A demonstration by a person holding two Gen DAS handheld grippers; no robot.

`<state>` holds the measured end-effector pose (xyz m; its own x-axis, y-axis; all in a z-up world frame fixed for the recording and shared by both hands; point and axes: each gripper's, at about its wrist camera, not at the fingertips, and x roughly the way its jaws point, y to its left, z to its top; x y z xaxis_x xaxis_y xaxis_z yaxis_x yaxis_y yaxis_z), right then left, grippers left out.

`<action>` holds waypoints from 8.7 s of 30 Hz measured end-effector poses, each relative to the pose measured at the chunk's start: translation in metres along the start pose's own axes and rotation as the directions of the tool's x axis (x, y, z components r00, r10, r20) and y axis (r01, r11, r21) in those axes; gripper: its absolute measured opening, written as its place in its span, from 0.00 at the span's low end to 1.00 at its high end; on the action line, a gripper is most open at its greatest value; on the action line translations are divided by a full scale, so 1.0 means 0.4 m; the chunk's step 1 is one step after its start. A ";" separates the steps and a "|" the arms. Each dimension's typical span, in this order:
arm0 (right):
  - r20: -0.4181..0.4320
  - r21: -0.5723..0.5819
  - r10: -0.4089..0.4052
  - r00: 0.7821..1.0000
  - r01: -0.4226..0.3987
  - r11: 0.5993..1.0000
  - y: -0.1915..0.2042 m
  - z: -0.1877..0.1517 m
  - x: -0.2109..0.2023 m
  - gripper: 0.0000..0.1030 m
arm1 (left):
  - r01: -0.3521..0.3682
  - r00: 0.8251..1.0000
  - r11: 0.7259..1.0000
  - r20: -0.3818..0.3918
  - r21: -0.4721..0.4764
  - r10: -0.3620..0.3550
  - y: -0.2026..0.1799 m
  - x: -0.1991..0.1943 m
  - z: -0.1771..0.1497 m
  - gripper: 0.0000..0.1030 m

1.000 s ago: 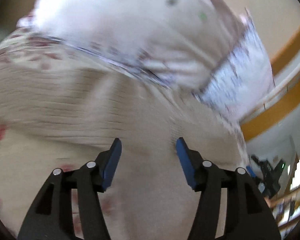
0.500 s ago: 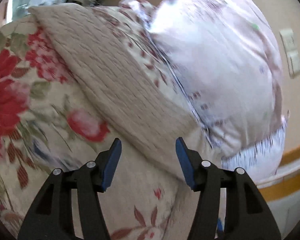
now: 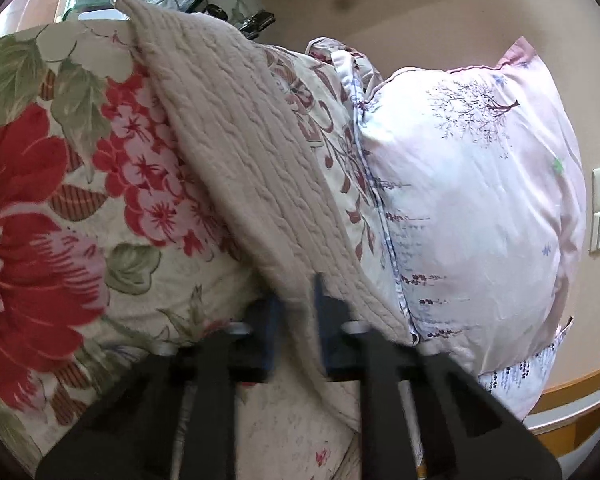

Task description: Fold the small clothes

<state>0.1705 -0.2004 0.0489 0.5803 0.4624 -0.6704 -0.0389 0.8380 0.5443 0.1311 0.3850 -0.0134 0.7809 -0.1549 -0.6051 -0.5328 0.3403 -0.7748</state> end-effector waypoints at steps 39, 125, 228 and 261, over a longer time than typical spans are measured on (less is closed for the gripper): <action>-0.013 -0.367 -0.043 0.999 0.035 0.930 0.132 0.091 -0.087 0.75 | 0.309 0.916 0.692 -0.401 0.653 -0.030 -0.442 0.127 -0.603 0.32; -0.066 0.189 -0.146 0.987 0.156 0.970 -0.235 0.117 -0.185 0.45 | 0.211 0.944 0.729 -0.330 0.651 0.022 -0.228 0.001 -0.491 0.54; 0.063 0.163 -0.169 0.984 0.157 0.974 -0.290 0.322 -0.018 0.44 | 0.141 0.950 0.746 -0.300 0.650 0.081 -0.504 0.362 -0.404 0.10; 0.004 -0.029 -0.333 0.943 0.333 0.943 -0.283 0.163 -0.180 0.37 | 0.119 0.945 0.627 -0.282 0.770 0.167 -0.364 0.184 -0.443 0.25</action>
<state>0.1862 -0.3474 0.0687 0.5635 0.1563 -0.8112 0.1326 0.9521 0.2755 0.2084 0.1597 0.0226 0.5569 -0.3512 -0.7527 0.0103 0.9091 -0.4165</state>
